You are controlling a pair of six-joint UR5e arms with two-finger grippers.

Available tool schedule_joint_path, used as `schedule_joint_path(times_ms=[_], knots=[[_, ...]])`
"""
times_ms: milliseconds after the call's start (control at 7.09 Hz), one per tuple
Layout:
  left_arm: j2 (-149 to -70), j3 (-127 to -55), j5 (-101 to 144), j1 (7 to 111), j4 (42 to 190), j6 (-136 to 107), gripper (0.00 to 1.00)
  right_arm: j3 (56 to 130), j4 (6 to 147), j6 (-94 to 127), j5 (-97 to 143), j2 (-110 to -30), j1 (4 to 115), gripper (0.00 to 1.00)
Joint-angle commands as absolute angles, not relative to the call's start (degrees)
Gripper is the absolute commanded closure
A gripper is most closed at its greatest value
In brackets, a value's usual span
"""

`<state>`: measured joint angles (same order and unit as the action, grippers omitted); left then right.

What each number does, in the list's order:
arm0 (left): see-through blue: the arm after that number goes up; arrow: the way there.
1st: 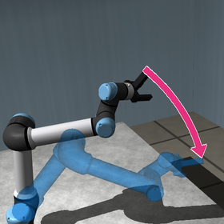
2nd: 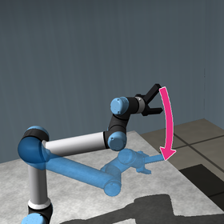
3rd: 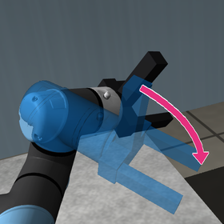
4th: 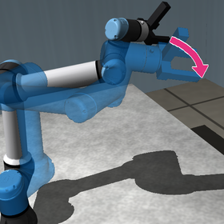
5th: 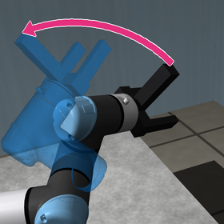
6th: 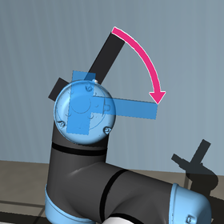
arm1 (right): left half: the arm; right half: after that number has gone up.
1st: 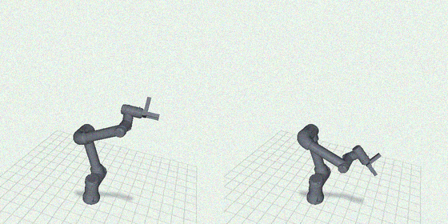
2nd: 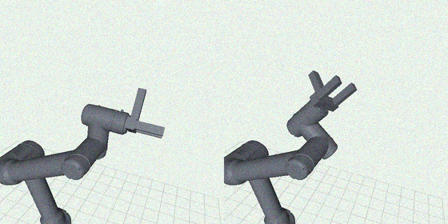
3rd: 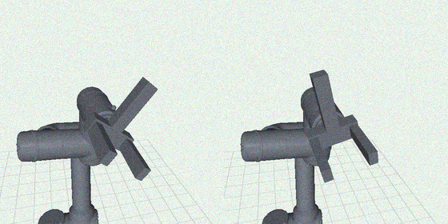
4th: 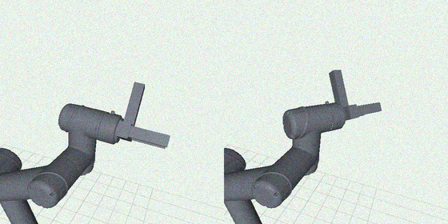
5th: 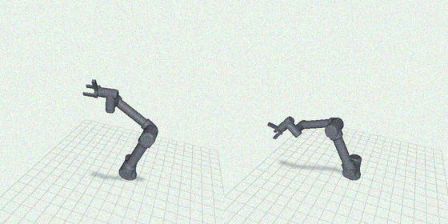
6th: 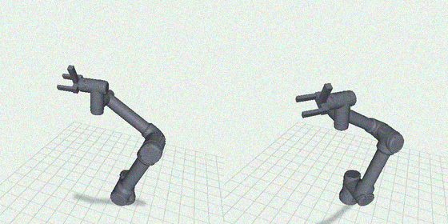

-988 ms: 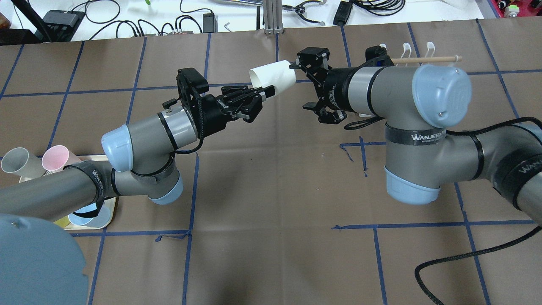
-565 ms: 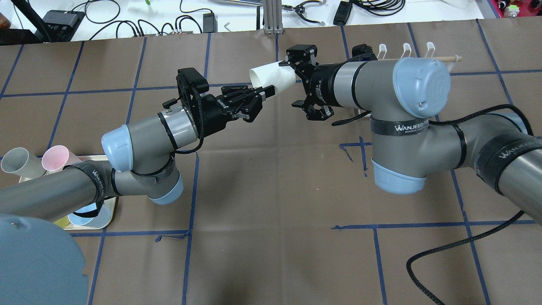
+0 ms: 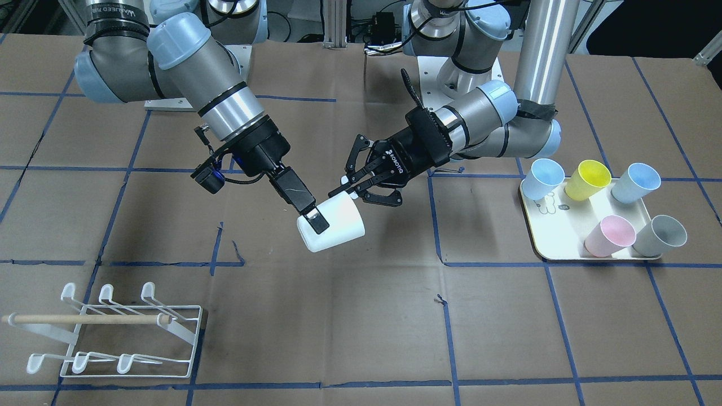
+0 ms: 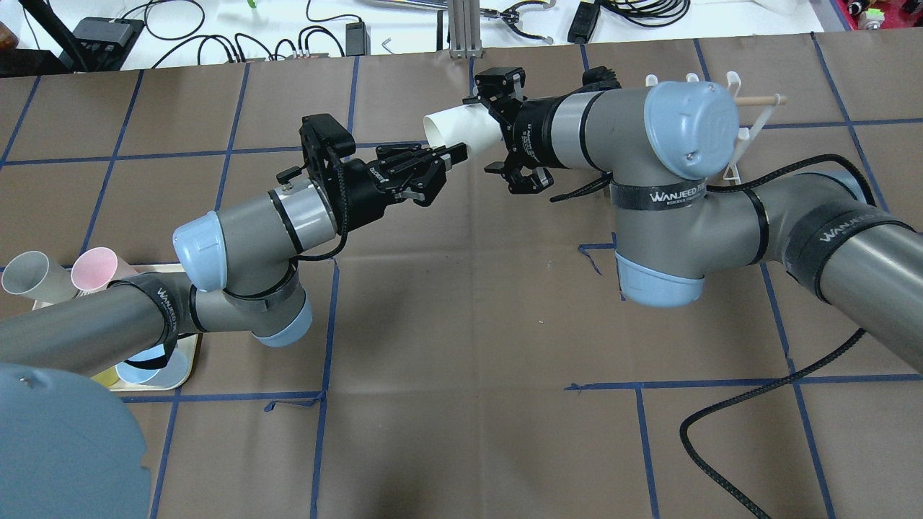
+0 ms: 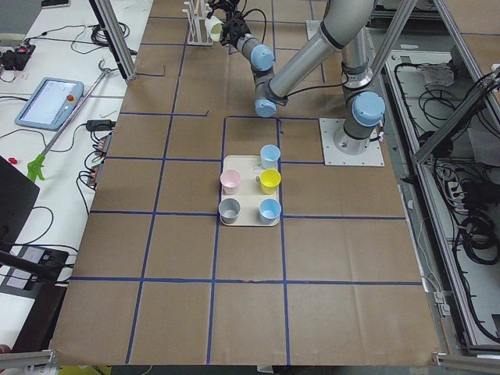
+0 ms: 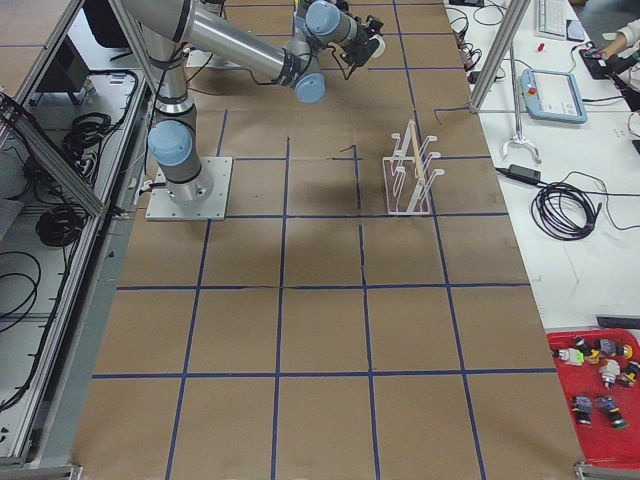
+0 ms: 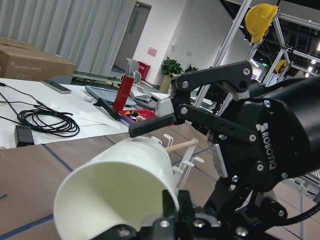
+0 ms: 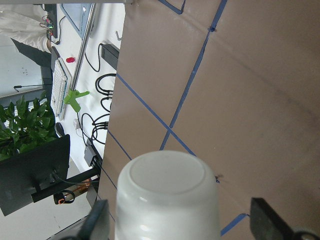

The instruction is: Transfer IKEA cup to right arm and place on rack

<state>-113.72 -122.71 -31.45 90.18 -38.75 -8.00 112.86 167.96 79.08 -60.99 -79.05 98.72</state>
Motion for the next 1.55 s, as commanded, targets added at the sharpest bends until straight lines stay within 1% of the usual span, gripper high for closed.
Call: schedule_joint_path(times_ms=[0,565,706,847,988,1129,1270,1411], knots=[[-113.7,-122.7,-31.6,90.2,-38.8,-8.0,0.94,111.5,167.9,79.1,-61.0,-77.9,98.8,0.01],[-113.7,-122.7,-31.6,90.2,-38.8,-8.0,0.94,110.4,167.7,79.1,-61.0,-76.6,98.9,0.01],[-113.7,-122.7,-31.6,90.2,-38.8,-7.9,0.94,110.4,167.6,79.1,-61.0,-76.6,99.1,0.07],[-113.8,-122.7,-31.6,90.2,-38.8,-8.0,0.94,110.4,167.6,78.8,-60.8,-76.5,99.4,0.26],[-113.7,-122.7,-31.6,90.2,-38.8,-8.0,0.94,110.4,167.6,78.7,-60.3,-76.5,99.4,0.40],[-113.7,-122.7,-31.6,90.2,-38.8,-8.0,0.93,110.4,167.6,78.7,-60.3,-76.6,99.4,0.46],[-113.8,-122.6,-31.6,90.2,-38.8,-8.0,0.86,110.4,167.6,78.7,-60.5,-76.6,99.5,0.50],[-113.7,-122.3,-32.6,90.2,-38.8,-8.0,0.68,110.4,167.5,78.7,-60.5,-76.6,99.5,0.50]])
